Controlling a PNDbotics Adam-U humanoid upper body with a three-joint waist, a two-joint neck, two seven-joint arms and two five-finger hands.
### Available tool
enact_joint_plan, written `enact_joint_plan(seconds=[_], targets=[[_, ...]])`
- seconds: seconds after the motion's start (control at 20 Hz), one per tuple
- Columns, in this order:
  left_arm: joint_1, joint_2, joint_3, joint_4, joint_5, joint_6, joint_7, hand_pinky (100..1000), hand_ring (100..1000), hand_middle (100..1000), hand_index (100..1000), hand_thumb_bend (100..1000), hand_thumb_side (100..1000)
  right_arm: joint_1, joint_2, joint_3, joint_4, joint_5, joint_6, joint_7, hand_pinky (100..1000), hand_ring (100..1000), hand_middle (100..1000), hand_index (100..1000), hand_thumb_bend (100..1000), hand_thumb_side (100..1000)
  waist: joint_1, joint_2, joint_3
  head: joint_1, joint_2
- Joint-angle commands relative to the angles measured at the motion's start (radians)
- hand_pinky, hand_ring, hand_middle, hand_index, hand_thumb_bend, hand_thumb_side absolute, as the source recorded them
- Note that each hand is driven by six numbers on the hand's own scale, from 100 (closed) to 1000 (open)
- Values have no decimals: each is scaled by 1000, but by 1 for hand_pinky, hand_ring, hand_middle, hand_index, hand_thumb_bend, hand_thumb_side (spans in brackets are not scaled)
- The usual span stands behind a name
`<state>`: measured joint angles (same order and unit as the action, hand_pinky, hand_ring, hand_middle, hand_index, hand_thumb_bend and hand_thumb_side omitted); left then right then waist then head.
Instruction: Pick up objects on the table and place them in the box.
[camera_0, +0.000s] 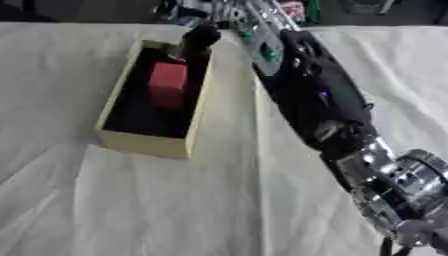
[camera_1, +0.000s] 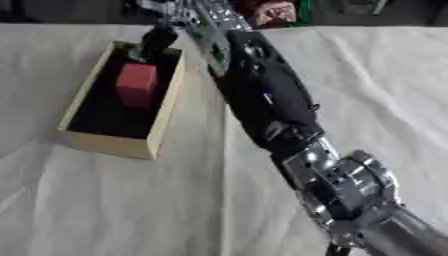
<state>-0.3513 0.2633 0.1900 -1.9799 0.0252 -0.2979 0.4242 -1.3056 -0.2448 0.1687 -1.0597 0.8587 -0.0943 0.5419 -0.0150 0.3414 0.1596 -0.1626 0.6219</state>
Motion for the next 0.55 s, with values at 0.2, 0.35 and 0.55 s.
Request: enact_joint_plan(seconds=[0.2,0.35,0.55], targets=[[-2,20,15,-20,-7,-2,11,569,553,519,647,177,100,68,-191,20,-335,-218,82,-28,808,763,789,843,100,172,0,-23,-13,37,-10],[-2,22,18,-20,-10,-3,15,568,552,519,647,177,100,133,-268,7,-484,-298,125,-45,795,748,782,836,100,164,6,-22,-22,51,-12],[0,25,22,-20,-15,-3,21,568,552,519,647,177,100,226,-360,-36,-661,-396,186,-95,790,736,778,833,100,169,13,-19,-34,69,-13]])
